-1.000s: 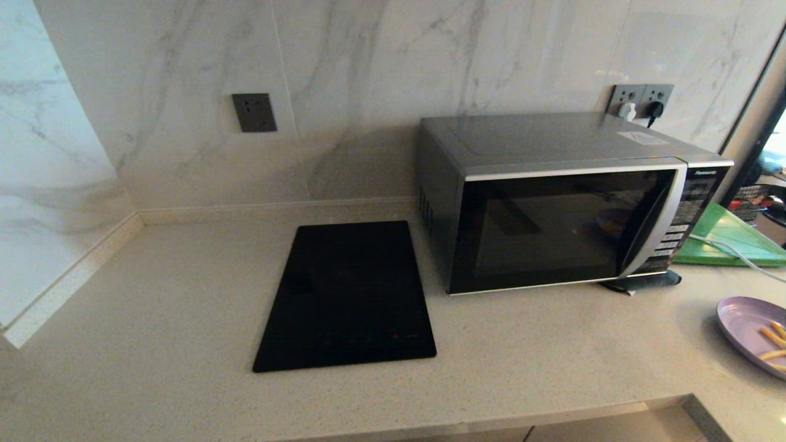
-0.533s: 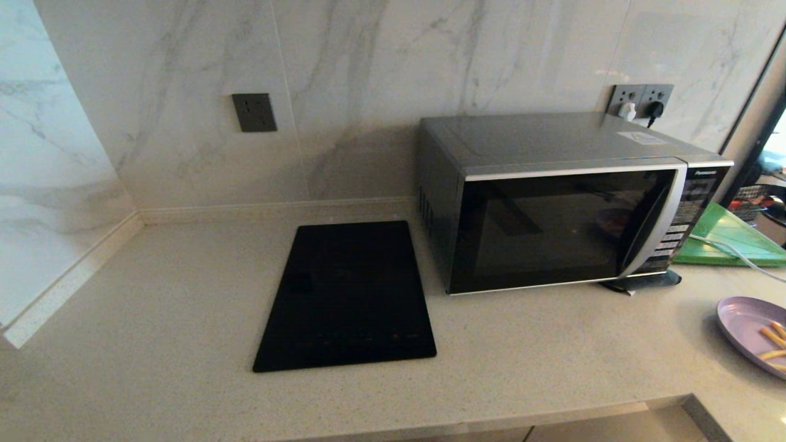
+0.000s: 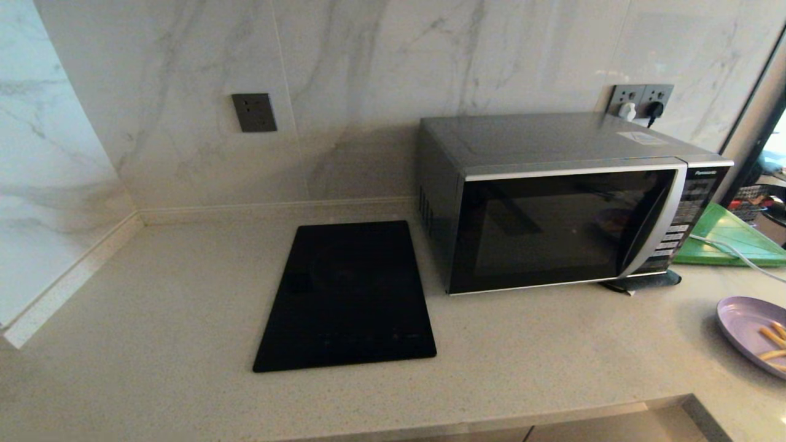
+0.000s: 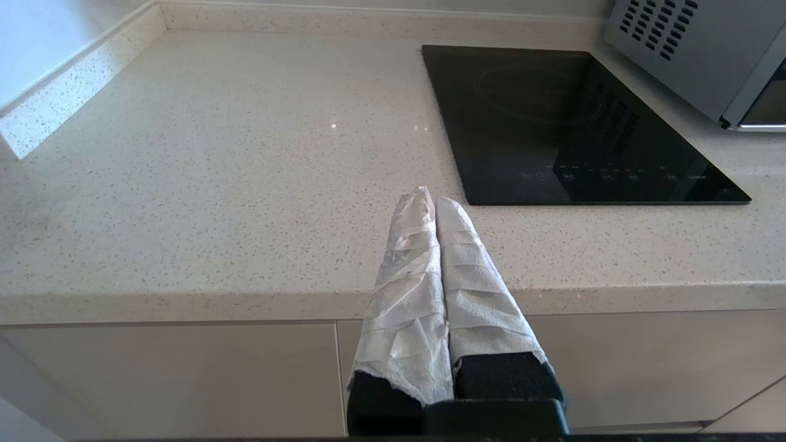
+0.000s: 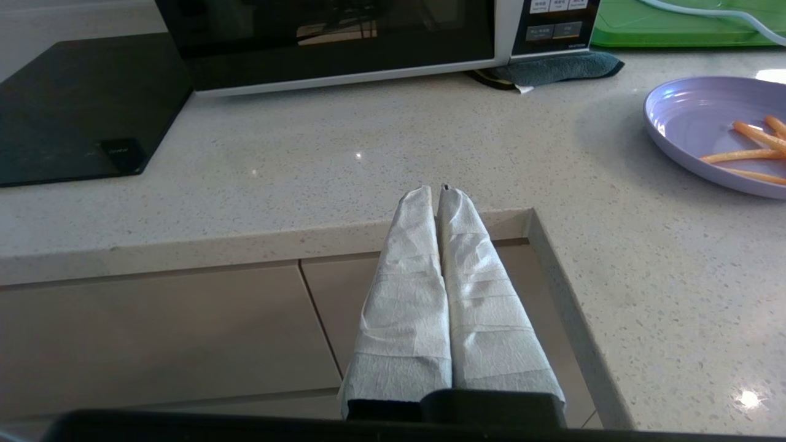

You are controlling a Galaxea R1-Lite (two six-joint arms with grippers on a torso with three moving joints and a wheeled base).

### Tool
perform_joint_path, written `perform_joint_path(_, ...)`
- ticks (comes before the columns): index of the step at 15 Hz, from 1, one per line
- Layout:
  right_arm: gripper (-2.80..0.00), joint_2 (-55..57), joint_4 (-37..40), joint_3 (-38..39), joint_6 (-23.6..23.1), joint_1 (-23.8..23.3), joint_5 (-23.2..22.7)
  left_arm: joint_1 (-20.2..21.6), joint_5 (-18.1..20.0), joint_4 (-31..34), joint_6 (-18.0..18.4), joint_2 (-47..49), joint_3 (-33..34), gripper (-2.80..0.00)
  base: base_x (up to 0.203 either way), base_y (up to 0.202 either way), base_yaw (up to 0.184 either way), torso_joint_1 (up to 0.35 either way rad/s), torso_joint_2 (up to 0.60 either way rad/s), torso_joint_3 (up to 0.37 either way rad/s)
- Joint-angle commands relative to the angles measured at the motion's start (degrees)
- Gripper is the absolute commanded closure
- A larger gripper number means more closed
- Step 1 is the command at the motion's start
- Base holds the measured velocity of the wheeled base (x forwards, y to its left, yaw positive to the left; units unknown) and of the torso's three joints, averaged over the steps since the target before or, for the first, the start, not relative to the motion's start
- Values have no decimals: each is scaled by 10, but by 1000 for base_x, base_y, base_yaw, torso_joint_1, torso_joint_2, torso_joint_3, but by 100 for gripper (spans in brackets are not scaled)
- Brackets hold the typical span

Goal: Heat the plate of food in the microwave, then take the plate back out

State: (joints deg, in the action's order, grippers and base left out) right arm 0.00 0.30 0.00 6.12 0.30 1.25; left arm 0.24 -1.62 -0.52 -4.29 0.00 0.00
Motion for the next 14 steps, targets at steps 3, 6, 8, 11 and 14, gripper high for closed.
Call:
perform_joint_path(3,0,1,0,1,0,0,0,0,0,0,0,1,0,0,0,0,0,0,0,0)
perform_joint_path(6,0,1,0,1,0,0,0,0,0,0,0,1,0,0,0,0,0,0,0,0)
perform_joint_path(8,0,1,0,1,0,0,0,0,0,0,0,1,0,0,0,0,0,0,0,0)
perform_joint_path(11,0,1,0,1,0,0,1,0,0,0,0,1,0,0,0,0,0,0,0,0)
perform_joint_path(14,0,1,0,1,0,0,0,0,0,0,0,1,0,0,0,0,0,0,0,0)
